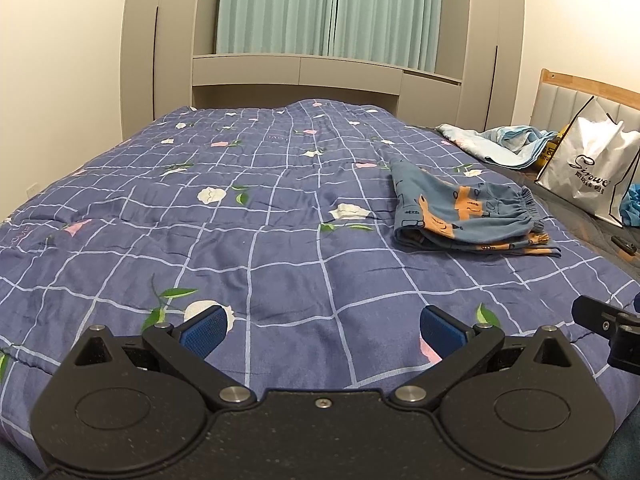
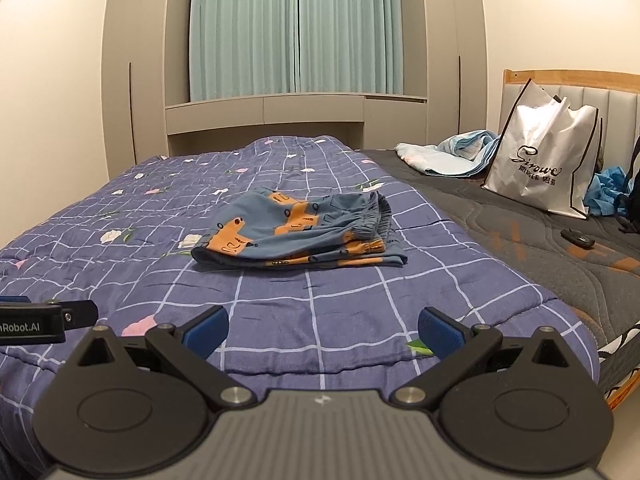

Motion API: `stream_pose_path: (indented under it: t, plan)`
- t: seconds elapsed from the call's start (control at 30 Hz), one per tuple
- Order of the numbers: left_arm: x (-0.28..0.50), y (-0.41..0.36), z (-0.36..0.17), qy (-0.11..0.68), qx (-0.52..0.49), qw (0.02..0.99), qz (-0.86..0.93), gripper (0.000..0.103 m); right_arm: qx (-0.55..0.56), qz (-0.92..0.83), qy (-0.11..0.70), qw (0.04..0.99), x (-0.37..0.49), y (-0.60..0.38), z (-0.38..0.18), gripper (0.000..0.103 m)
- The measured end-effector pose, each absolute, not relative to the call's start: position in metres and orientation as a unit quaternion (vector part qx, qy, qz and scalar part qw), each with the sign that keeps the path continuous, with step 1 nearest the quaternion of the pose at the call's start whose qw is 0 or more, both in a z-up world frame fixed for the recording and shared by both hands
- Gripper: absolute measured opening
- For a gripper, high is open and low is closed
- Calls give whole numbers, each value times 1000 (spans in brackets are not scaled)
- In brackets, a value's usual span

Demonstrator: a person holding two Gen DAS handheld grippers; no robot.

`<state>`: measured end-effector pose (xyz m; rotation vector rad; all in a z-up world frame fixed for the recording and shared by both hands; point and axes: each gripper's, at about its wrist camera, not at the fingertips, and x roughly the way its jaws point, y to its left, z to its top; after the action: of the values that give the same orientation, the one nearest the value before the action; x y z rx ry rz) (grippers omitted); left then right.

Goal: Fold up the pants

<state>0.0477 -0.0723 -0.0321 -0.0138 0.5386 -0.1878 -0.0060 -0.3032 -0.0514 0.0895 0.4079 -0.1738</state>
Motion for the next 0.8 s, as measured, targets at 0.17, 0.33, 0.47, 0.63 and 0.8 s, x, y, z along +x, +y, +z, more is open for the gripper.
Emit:
stream_pose_path:
  t: [0.17, 0.33, 0.47, 0.63, 0.8]
  plan:
    - [47, -72, -32, 265, -8, 960, -92, 102, 45, -87, 202, 974, -6, -303, -51, 103]
    - [47, -72, -30, 264, -10, 960, -92, 102, 44, -86, 203, 974, -6, -304, -51, 103]
    - [47, -72, -30, 264, -11, 960, -92, 102, 44, -87, 202, 974, -6, -304, -51, 103]
    - [47, -71, -30, 264, -11, 960, -92, 102, 44, -86, 203, 974, -6, -304, -51, 103]
    - [46, -72, -30, 264, -10, 960, -92, 102, 44, -86, 203, 974, -6, -304, -51, 103]
